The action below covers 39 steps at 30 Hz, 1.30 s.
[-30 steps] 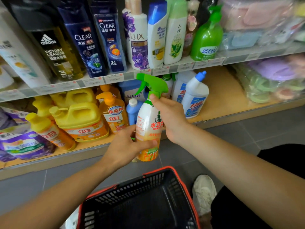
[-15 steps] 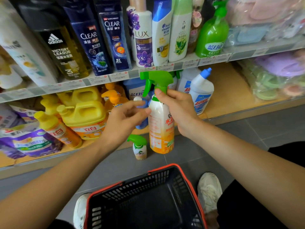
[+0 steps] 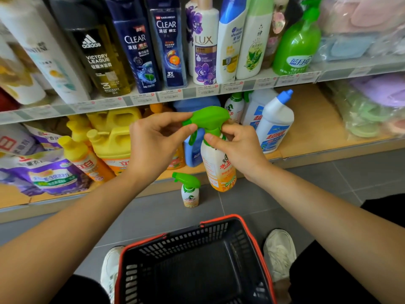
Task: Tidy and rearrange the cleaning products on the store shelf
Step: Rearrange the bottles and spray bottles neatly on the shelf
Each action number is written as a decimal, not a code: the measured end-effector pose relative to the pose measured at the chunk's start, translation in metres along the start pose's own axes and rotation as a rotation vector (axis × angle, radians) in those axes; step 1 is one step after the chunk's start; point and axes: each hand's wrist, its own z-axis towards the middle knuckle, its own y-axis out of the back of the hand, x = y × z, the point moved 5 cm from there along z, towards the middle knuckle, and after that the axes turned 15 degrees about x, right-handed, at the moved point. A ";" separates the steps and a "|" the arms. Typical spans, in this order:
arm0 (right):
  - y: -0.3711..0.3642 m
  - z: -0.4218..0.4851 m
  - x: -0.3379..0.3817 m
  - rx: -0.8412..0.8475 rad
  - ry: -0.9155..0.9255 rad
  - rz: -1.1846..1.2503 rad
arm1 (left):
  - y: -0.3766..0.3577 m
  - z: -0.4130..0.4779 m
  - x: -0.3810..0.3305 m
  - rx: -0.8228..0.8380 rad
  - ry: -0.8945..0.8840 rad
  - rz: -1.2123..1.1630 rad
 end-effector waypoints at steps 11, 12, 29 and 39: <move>-0.012 -0.004 -0.018 0.113 -0.130 0.227 | 0.007 -0.001 -0.008 0.075 -0.424 0.478; -0.012 -0.004 -0.019 0.114 -0.131 0.229 | 0.006 0.000 -0.006 0.075 -0.365 0.413; -0.007 -0.002 -0.025 0.107 -0.145 0.187 | 0.006 0.002 0.009 0.129 -0.125 0.158; -0.011 -0.004 -0.022 0.125 -0.137 0.175 | 0.010 0.001 -0.003 0.124 -0.184 0.292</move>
